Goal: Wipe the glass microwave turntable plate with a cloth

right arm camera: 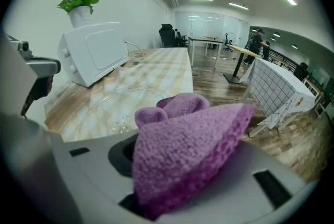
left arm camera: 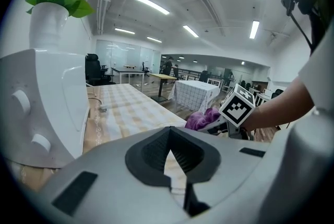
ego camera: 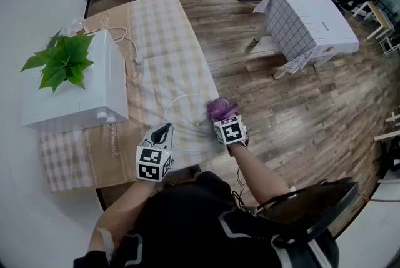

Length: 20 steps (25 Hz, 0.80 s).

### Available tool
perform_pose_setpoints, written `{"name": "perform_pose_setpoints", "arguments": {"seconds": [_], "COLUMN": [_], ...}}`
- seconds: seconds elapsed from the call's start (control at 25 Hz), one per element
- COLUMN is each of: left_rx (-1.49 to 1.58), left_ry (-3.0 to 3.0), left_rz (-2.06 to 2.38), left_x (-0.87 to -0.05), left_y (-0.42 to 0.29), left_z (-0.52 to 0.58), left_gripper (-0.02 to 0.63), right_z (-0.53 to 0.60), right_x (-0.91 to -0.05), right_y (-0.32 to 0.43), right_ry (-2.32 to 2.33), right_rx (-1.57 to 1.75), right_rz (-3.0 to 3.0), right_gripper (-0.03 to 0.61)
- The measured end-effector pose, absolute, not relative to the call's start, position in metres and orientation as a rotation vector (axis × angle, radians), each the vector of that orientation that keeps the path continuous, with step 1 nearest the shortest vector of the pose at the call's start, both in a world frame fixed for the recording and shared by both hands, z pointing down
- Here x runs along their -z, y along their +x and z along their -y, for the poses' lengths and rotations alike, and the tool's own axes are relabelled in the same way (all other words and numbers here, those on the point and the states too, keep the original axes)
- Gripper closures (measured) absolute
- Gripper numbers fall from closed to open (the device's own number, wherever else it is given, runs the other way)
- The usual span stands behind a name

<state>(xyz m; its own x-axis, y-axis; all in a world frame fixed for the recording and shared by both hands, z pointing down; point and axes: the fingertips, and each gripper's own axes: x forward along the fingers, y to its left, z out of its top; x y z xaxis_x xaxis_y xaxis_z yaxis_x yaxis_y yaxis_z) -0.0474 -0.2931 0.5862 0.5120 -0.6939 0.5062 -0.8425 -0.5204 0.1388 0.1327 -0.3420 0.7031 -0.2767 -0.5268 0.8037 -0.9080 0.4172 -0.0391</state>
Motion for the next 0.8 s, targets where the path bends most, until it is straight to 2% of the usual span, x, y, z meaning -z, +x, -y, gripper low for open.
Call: {"name": "perform_pose_setpoints", "arguments": {"seconds": [0.16, 0.52, 0.8], "left_rx": [-0.489, -0.435, -0.463], "left_ry": [2.363, 2.273, 2.242], "left_rz": [1.289, 1.388, 1.437], "left_x": [-0.583, -0.581, -0.582], "left_y": [-0.058, -0.093, -0.113], "left_z": [0.289, 0.277, 0.263], "left_gripper": [0.611, 0.611, 0.611], "right_z": [0.329, 0.277, 0.260], "right_x": [-0.689, -0.689, -0.696], "right_y": [0.103, -0.018, -0.060], "right_ry": [1.148, 0.853, 0.740], "right_rx": [-0.640, -0.652, -0.577], "right_rz": [2.013, 2.160, 2.186], "right_gripper": [0.434, 0.433, 0.433]}}
